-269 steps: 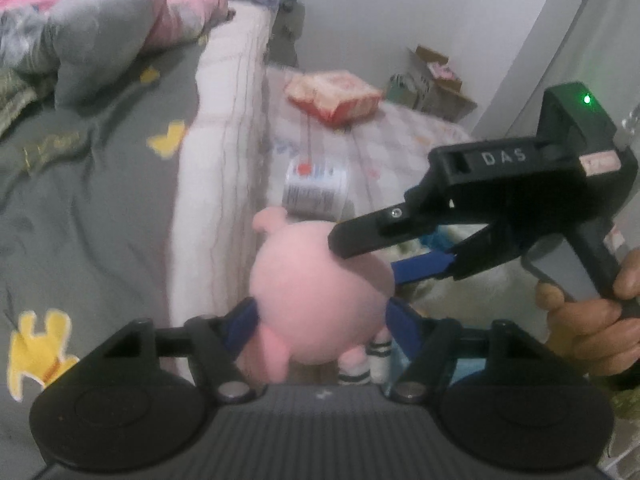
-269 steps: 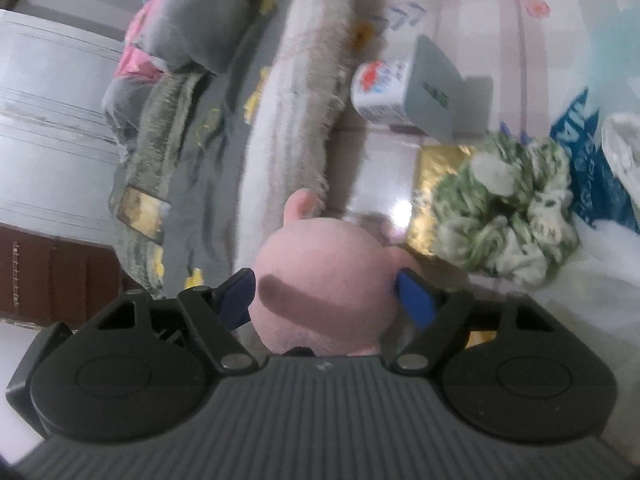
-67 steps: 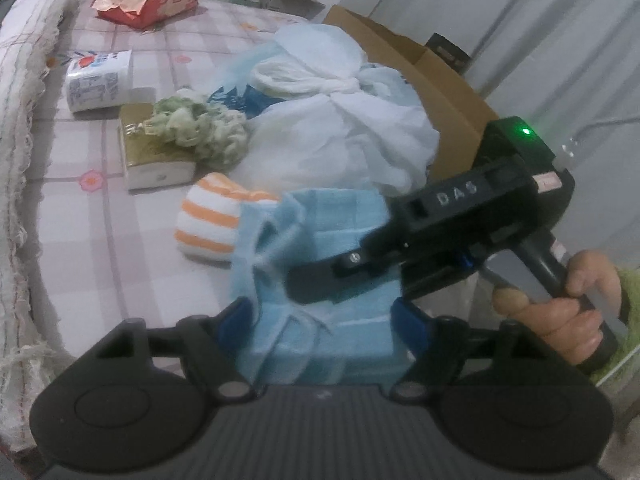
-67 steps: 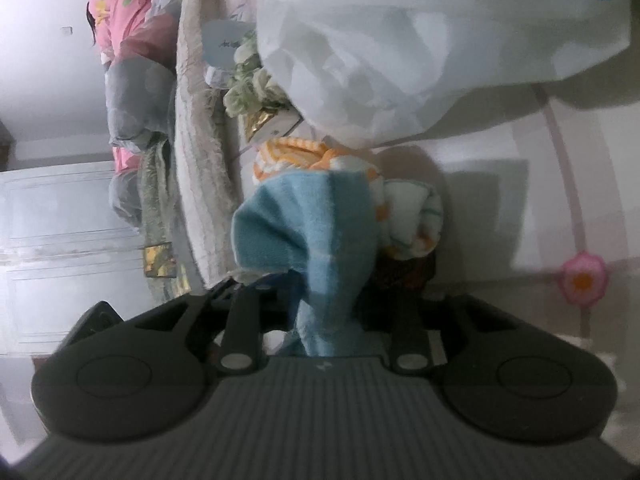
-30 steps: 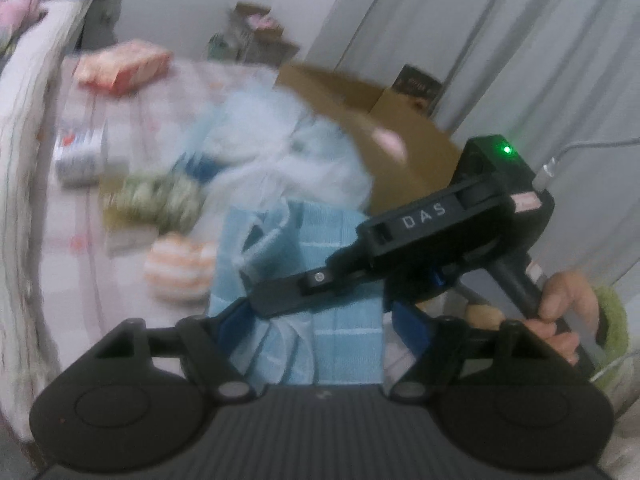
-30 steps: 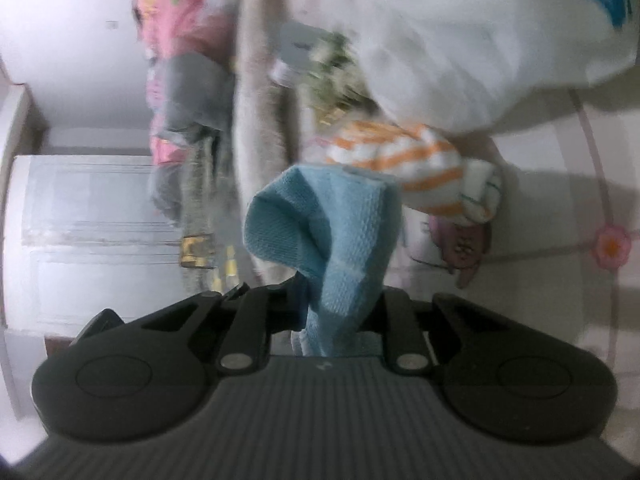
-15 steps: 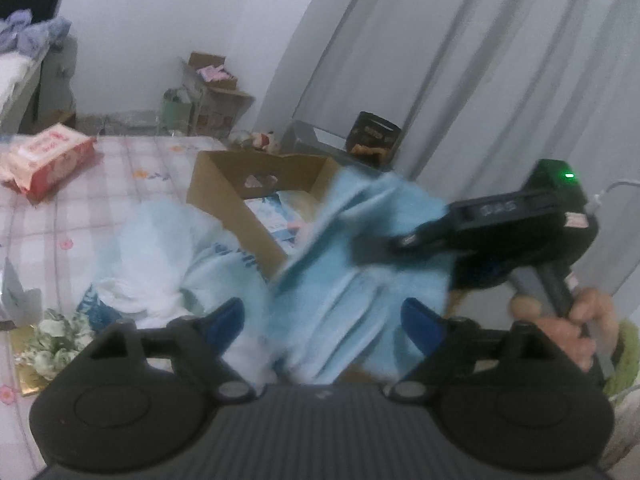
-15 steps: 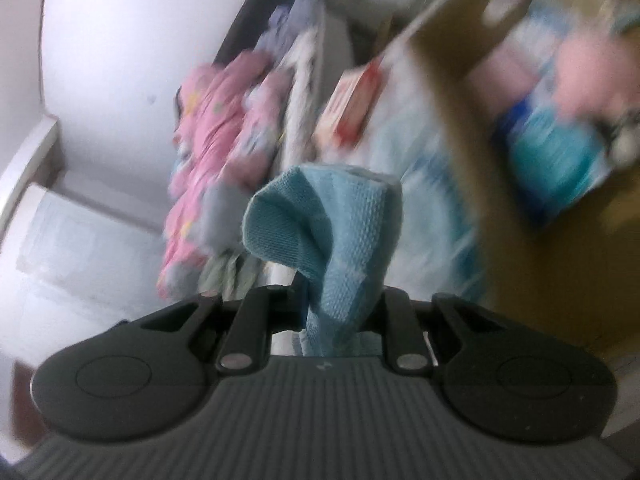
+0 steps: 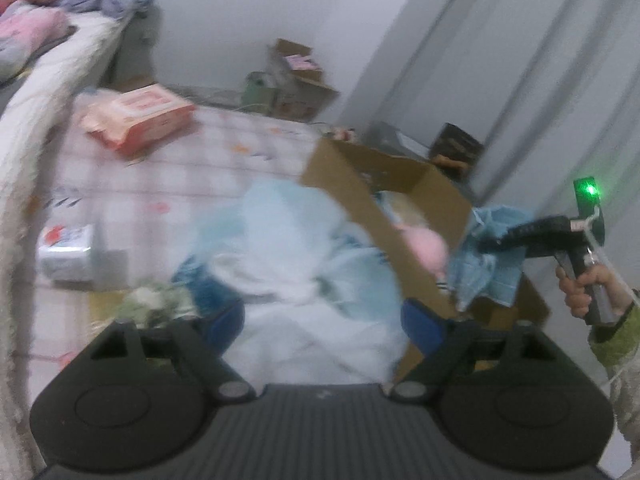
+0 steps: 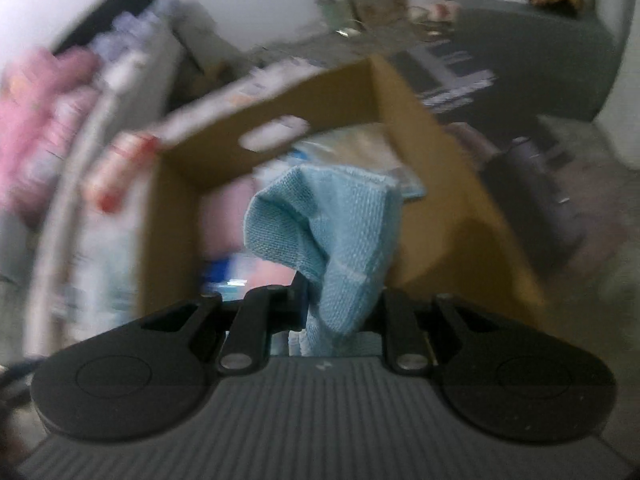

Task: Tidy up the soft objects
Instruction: 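Carry the blue towel with the right gripper into the box, then open the right gripper to release the towel and withdraw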

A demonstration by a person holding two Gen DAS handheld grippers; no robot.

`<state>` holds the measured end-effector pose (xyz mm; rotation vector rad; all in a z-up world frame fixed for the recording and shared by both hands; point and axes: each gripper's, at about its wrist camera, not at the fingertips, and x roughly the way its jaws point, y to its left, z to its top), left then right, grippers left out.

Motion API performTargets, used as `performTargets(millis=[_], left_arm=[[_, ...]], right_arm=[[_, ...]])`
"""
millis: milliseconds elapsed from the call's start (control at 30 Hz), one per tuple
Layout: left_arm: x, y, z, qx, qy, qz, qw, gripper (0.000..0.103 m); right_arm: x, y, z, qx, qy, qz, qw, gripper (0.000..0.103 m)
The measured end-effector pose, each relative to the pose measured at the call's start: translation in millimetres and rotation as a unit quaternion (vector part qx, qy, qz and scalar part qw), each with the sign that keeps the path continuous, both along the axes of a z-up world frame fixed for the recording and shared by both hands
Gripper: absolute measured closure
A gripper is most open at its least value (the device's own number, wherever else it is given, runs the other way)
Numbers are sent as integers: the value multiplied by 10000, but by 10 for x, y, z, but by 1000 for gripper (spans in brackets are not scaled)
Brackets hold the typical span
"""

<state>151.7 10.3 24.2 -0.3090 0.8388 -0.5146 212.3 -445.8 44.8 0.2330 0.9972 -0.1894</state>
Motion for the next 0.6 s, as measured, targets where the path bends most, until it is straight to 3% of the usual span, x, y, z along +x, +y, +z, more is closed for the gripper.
performTargets(millis=[200, 267, 367, 600], left_arm=[[56, 155, -143, 31, 209, 180, 9996, 17], [48, 149, -173, 65, 208, 175, 9996, 17], [26, 164, -198, 73, 196, 178, 9996, 17], [-59, 215, -247, 134, 167, 207, 9996, 17]], right_arm=[[402, 50, -432, -1289, 604, 44, 9898, 84], [490, 70, -551, -1570, 738, 62, 9848, 72], [526, 110, -564, -1681, 689, 33, 9834, 60], [386, 191, -406, -1605, 394, 6, 9863, 63]])
